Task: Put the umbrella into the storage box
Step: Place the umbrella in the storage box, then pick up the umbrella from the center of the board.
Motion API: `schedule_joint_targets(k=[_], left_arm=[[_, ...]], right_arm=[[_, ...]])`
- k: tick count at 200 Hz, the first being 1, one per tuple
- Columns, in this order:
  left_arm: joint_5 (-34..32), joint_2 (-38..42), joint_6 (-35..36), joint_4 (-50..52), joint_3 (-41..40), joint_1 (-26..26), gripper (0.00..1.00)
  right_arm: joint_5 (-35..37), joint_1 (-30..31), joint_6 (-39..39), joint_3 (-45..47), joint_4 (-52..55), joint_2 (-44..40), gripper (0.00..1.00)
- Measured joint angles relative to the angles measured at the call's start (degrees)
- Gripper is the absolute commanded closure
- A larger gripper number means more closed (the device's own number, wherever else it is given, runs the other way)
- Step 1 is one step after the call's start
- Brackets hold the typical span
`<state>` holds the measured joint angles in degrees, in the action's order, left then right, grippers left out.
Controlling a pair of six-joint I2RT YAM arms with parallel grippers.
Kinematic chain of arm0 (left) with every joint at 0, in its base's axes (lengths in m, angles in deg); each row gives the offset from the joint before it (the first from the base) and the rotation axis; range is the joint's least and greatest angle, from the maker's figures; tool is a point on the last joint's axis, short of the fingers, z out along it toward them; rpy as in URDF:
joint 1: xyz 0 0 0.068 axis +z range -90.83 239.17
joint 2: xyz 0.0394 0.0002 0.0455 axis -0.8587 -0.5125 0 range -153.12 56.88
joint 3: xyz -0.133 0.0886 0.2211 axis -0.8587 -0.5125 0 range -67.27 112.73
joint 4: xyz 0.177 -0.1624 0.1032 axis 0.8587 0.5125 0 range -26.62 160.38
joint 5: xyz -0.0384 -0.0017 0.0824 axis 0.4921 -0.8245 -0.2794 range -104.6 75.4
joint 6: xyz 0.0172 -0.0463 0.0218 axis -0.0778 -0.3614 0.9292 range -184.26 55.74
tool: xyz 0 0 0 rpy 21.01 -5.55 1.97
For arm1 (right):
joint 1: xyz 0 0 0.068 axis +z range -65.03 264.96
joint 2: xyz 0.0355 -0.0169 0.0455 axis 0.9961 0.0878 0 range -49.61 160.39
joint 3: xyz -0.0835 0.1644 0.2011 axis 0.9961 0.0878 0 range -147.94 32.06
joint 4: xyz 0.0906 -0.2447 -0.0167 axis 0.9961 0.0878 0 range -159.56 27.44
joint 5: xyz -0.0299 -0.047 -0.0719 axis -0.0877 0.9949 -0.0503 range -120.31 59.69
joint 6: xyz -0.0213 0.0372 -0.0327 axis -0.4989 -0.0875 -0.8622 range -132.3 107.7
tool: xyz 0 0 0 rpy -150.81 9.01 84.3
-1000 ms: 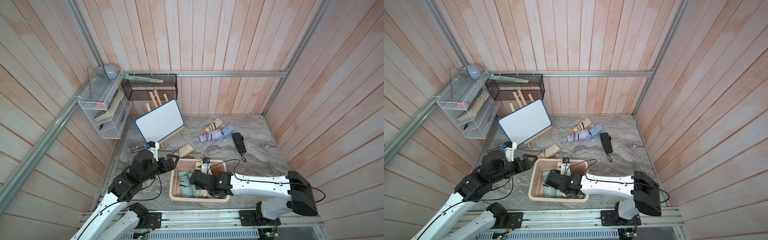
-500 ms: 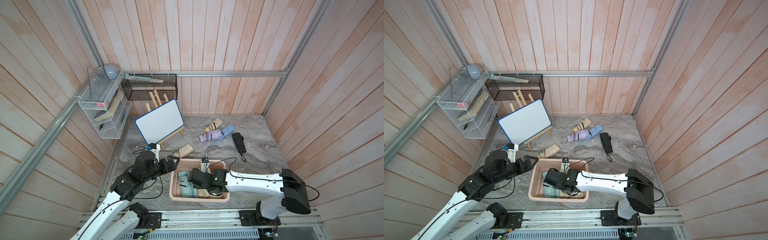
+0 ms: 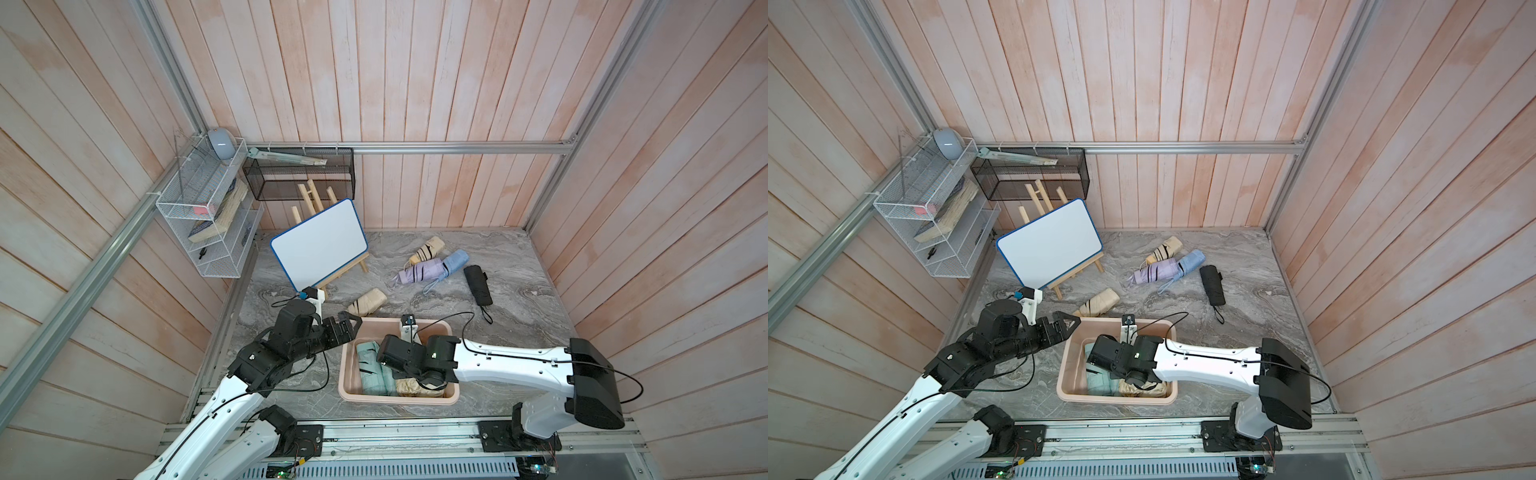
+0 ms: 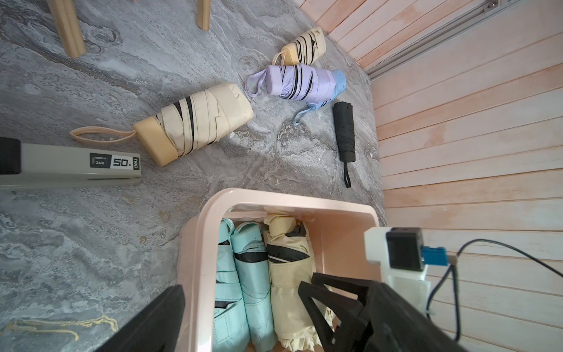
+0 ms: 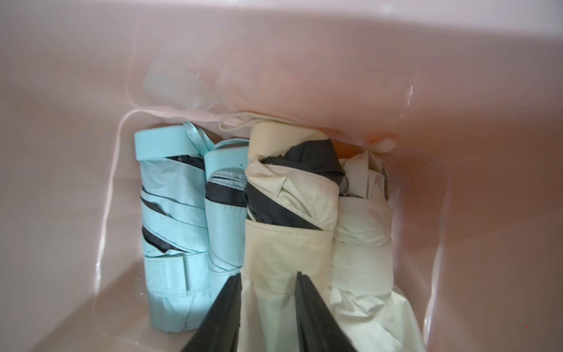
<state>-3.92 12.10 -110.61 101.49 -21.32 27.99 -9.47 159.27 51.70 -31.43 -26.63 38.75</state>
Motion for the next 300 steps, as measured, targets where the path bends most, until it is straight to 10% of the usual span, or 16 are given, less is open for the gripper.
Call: schedule_joint_targets(k=[73,137,179,300], left_arm=[[0.87,-3.19,0.00,-0.07,0.00,0.00,0.00],[1.79,-3.98,0.42,0.09,-0.02,0.00,0.00],[2.49,-4.20,2.51,0.61,-0.02,0.00,0.00],[-10.01,-5.42,-0.42,-6.73,-0.09,0.04,0.00]], right_arm=[[-1.53,-1.20,0.52,9.07,-7.48,-2.97,0.70],[-3.19,-3.04,-6.69,12.44,-10.36,-7.39,0.32],[-7.69,-6.10,-17.49,11.41,-13.18,-19.50,0.27],[-21.00,-55.30,-41.86,3.15,-14.43,-17.29,0.17]])
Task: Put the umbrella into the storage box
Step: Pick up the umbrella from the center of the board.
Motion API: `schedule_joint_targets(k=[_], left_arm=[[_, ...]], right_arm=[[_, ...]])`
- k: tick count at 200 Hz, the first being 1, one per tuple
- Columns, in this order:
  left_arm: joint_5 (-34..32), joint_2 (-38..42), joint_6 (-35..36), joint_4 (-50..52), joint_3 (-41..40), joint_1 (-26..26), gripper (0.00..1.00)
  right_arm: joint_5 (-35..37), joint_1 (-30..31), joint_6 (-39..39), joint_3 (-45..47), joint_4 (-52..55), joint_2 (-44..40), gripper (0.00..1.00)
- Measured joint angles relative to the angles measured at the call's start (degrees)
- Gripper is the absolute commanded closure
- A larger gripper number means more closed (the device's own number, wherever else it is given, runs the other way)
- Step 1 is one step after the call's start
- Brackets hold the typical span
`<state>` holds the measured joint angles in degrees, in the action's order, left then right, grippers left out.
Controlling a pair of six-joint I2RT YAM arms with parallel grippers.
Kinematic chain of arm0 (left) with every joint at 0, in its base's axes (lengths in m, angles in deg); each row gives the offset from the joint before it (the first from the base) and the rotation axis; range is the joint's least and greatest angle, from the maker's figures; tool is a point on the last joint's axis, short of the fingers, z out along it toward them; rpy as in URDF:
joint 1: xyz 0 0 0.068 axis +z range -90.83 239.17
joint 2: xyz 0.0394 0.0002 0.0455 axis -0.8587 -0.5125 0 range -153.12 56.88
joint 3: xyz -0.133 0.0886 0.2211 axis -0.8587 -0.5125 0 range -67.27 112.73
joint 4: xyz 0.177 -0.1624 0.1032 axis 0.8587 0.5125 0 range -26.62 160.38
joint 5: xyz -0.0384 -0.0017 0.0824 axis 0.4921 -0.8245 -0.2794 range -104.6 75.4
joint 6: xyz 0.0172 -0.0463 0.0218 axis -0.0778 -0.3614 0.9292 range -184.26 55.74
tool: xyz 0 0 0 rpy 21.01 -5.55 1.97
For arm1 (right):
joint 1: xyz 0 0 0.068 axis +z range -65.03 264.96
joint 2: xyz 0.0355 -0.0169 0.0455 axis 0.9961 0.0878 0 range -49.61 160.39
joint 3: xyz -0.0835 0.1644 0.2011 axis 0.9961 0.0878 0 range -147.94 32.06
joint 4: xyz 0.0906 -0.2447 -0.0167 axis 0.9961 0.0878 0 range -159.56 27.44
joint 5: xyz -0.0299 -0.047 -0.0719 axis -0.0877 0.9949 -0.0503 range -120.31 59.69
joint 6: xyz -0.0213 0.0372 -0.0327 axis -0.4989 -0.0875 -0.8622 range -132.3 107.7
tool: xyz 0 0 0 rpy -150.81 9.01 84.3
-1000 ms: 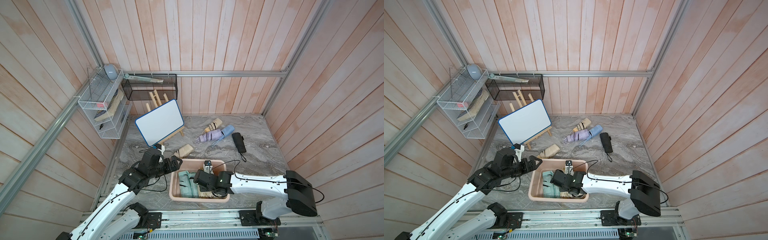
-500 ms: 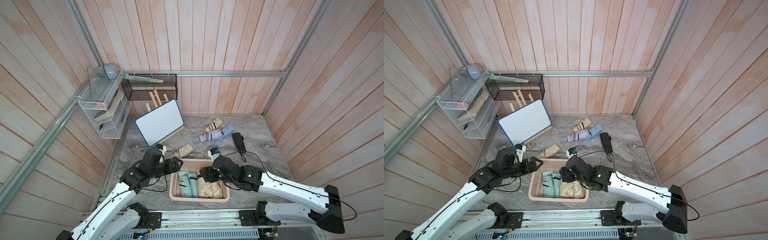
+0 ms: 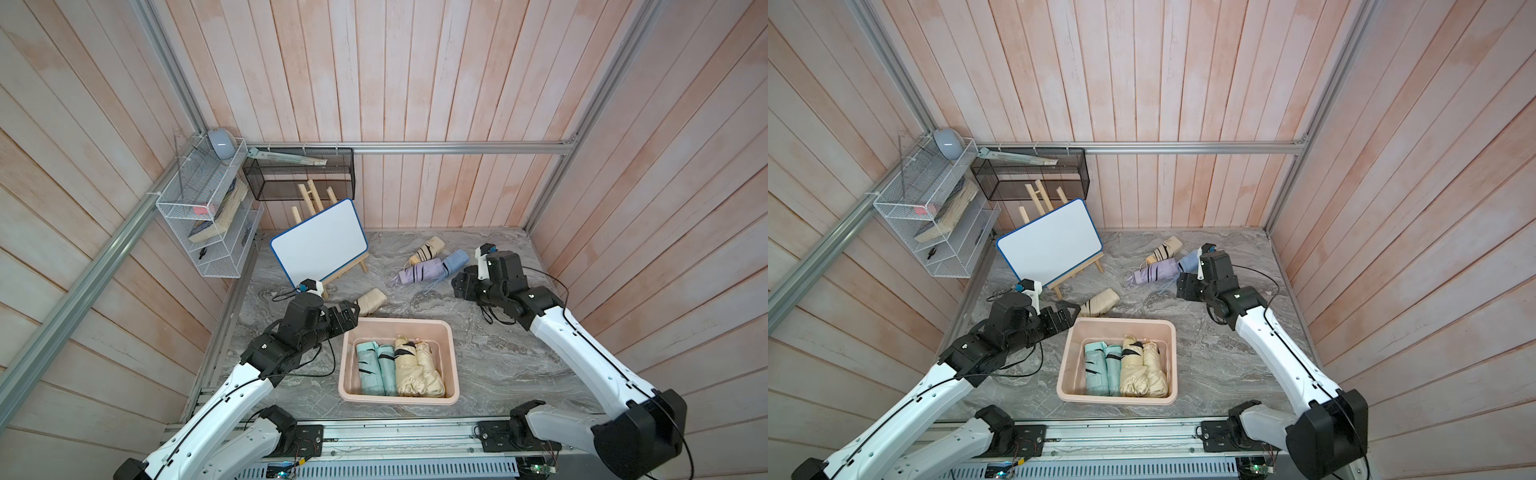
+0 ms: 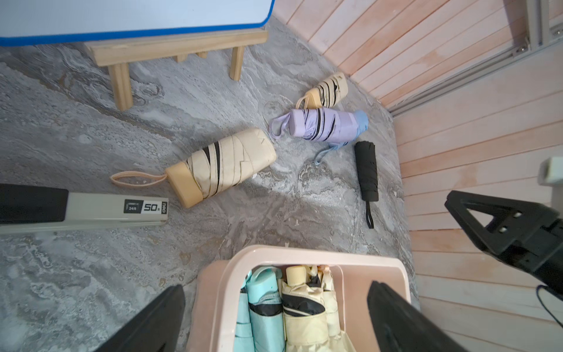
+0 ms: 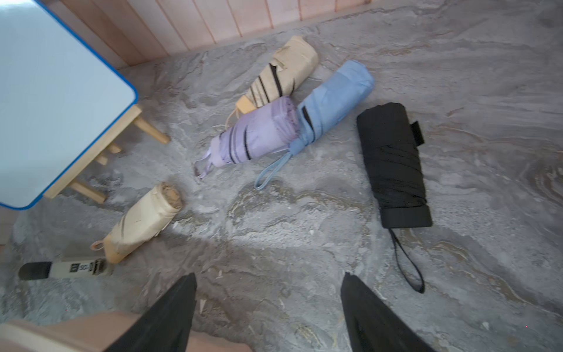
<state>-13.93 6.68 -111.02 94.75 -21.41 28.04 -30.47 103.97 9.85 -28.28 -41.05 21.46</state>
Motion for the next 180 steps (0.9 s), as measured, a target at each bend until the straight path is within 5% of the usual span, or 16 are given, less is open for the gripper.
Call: schedule_joint_targets(k=[75,180], left_arm=[[-4.42,-2.93,-0.28,-3.89,0.00,0.37,0.00],[-4.17,-5.99,0.48,-5.07,1.49,0.70,0.00]], right_arm=[[1.81,-13.40,-16.72,2.99,-6.75,14.23,0.10],[2.47,-17.68,-29.73,-4.63,-10.67,31.82,0.09]])
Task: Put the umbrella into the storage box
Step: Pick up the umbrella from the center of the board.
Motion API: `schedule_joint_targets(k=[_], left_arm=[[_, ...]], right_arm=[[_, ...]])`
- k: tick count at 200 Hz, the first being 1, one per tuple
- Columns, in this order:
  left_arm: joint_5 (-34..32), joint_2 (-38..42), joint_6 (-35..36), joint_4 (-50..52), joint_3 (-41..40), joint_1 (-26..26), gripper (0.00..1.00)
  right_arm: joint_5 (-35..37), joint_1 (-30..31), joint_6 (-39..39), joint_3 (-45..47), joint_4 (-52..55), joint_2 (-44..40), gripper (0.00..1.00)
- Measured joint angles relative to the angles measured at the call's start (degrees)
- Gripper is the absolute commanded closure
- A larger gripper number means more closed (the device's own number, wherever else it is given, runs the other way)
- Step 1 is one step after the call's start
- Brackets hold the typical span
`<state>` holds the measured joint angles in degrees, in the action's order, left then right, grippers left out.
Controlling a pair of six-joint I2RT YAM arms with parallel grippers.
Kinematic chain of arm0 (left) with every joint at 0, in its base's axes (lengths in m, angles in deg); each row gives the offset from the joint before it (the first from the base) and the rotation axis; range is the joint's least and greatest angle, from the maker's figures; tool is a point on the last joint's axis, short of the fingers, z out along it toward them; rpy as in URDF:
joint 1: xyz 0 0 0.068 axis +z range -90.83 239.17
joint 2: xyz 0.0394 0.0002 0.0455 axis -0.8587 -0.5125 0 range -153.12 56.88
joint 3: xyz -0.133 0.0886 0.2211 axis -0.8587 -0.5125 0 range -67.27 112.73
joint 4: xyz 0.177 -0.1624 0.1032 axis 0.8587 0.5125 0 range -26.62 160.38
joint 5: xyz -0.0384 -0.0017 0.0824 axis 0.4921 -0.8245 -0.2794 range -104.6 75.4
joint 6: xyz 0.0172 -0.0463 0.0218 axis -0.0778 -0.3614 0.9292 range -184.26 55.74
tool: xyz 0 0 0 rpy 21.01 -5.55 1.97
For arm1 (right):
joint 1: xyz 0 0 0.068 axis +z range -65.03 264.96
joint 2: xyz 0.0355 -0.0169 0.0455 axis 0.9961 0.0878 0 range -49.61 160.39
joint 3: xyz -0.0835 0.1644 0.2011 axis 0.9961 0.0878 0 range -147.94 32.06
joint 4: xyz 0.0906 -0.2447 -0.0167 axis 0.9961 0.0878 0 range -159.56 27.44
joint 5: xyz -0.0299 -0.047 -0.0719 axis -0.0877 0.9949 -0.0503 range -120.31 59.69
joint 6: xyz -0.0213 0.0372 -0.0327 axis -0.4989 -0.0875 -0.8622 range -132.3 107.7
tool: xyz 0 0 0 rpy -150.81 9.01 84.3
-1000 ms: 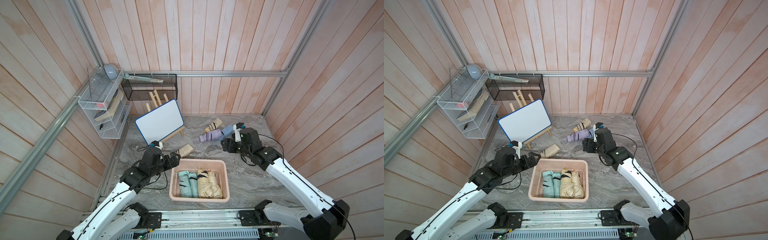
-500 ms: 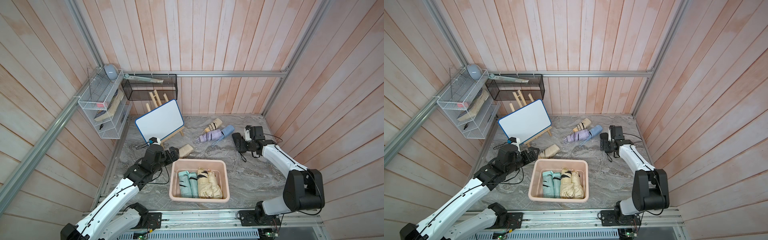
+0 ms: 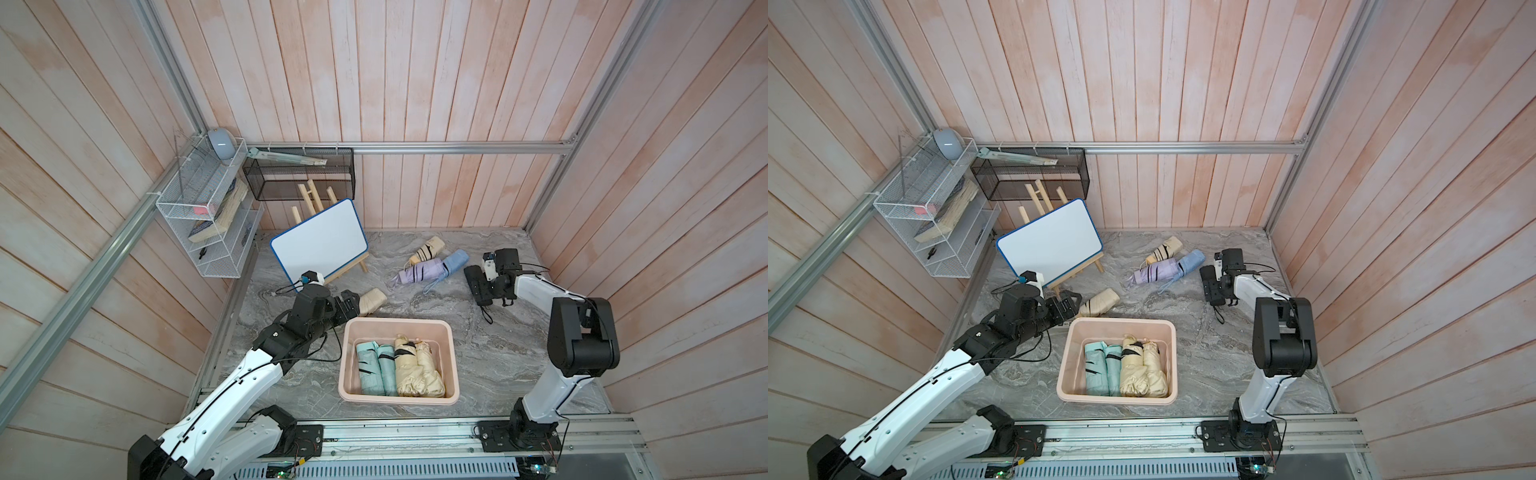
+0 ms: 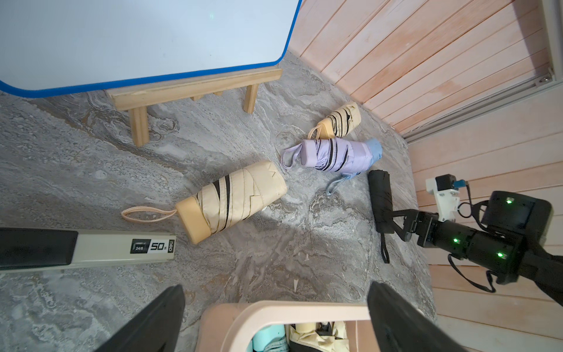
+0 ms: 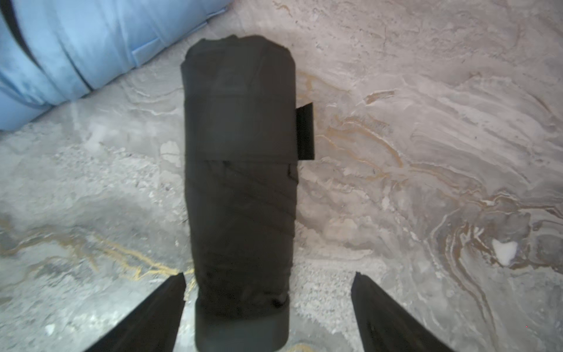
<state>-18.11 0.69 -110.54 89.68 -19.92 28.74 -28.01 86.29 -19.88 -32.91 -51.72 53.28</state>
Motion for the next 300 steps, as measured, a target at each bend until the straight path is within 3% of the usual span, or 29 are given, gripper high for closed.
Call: schedule_joint_targets(k=[115,240,300], left_arm=[[0.00,-0.39,0.20,1.16,1.57,0.07,0.00],[0.04,-3.41,0.70,0.48,4.09,0.17,0.00],[0.31,-4.22,1.11,-0.66,5.20,0.17,0.00]], right_arm=[[-6.14,-1.36,-2.54,-8.76,-0.26,9.35,0.16],[-4.74,-0.35,-1.81,-10.40,-1.20,12.59,0.52],[-5.44,-0.76,2.56,-3.41,-3.67,7.02,0.62]])
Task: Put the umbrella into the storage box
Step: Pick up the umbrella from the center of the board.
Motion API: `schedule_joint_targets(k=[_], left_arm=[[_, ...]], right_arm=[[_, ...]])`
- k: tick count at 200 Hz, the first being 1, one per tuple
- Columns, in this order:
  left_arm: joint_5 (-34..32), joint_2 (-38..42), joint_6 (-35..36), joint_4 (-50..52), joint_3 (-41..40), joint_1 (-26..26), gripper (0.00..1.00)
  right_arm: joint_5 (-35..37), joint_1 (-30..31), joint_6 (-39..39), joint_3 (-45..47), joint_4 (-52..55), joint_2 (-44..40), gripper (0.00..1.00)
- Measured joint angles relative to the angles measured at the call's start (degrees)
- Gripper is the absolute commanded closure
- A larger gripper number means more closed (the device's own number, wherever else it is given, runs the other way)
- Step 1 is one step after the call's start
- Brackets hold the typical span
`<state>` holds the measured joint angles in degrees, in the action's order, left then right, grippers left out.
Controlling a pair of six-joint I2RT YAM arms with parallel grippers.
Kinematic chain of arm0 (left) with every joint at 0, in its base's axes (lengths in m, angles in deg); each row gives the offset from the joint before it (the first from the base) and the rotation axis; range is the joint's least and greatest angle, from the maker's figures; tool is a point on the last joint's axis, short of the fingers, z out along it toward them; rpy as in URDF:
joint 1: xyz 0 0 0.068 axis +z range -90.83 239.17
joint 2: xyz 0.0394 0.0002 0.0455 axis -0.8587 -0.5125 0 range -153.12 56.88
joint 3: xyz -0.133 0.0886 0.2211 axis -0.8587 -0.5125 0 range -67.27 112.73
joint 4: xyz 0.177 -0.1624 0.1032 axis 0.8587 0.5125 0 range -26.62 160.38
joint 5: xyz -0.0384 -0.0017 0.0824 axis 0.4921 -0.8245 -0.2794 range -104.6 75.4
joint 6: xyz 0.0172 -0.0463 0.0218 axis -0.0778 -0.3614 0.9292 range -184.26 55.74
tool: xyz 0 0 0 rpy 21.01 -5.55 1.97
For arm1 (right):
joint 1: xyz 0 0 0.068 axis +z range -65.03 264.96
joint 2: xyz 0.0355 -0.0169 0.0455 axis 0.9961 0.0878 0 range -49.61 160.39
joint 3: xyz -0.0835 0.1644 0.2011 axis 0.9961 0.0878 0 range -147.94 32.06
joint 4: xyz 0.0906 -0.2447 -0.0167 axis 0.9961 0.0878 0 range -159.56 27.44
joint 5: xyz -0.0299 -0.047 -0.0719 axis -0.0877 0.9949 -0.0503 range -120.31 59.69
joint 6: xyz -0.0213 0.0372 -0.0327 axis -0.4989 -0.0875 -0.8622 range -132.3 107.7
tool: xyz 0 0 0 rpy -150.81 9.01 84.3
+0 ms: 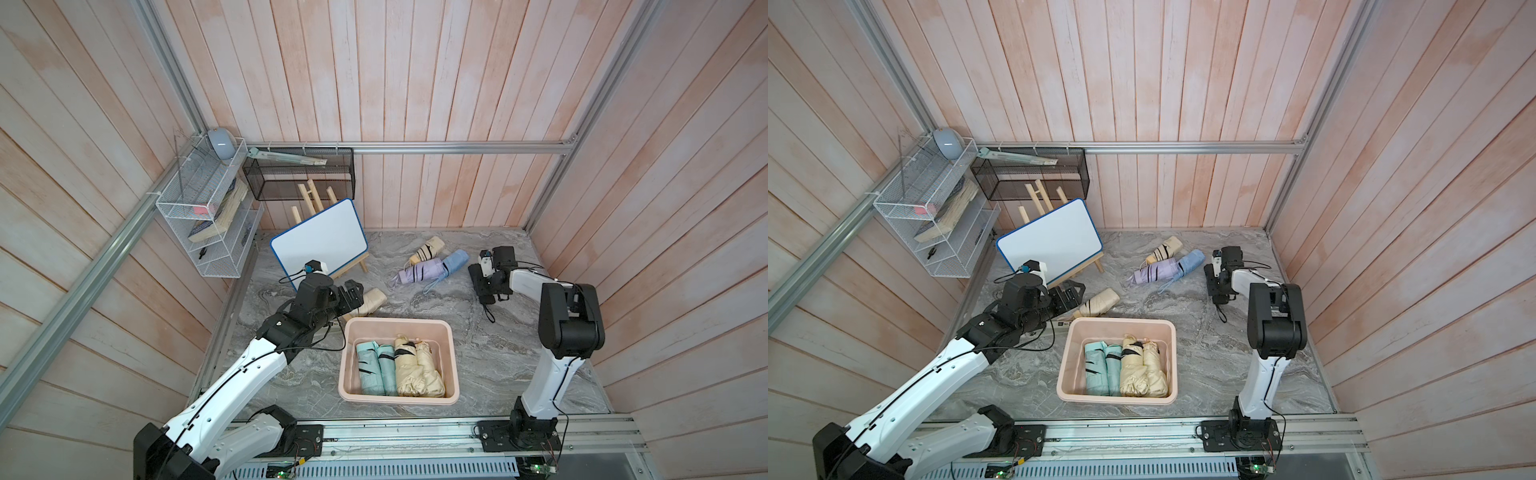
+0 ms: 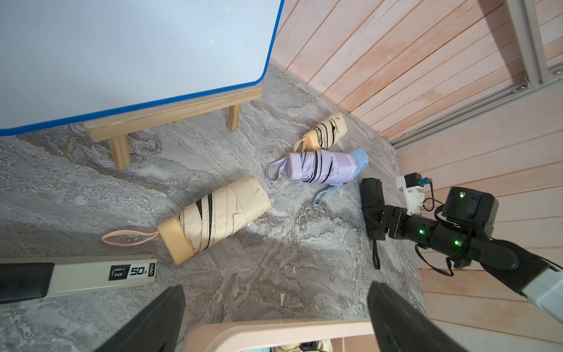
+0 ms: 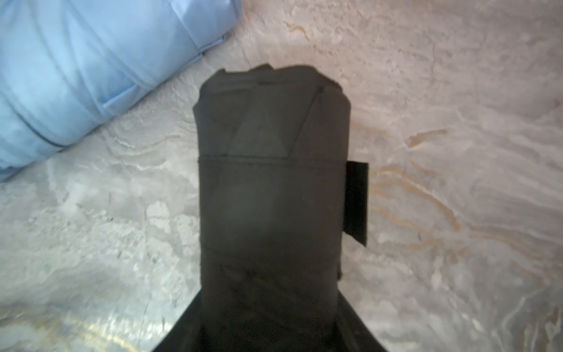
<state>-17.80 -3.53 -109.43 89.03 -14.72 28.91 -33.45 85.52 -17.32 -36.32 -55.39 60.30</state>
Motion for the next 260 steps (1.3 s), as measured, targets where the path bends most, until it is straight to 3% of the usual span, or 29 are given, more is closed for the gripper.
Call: schedule_joint_targets(k=[86,135,196,260], left_arm=[[2.80,-3.10,1.49,-2.03,4.68,0.37,0.00],[5.99,-6.01,2.80,-5.18,9.18,0.37,0.00],[14.80,-11.15,6.03,-8.94,13.73,0.44,0.00],[28.15,-18.21,8.11,-11.50,22.64,-1.36,0.00]], right_arm=[[-6.05,-1.14,9.42,8.63,-3.61,-17.92,0.69],[-9.42,0.20,10.03,11.13,-4.24,-28.85,0.71],[-8.96,8.59,6.29,10.95,-2.05,-38.21,0.72],[-7.61,23.61,-3.15,8.28,3.72,-40.81,0.71]])
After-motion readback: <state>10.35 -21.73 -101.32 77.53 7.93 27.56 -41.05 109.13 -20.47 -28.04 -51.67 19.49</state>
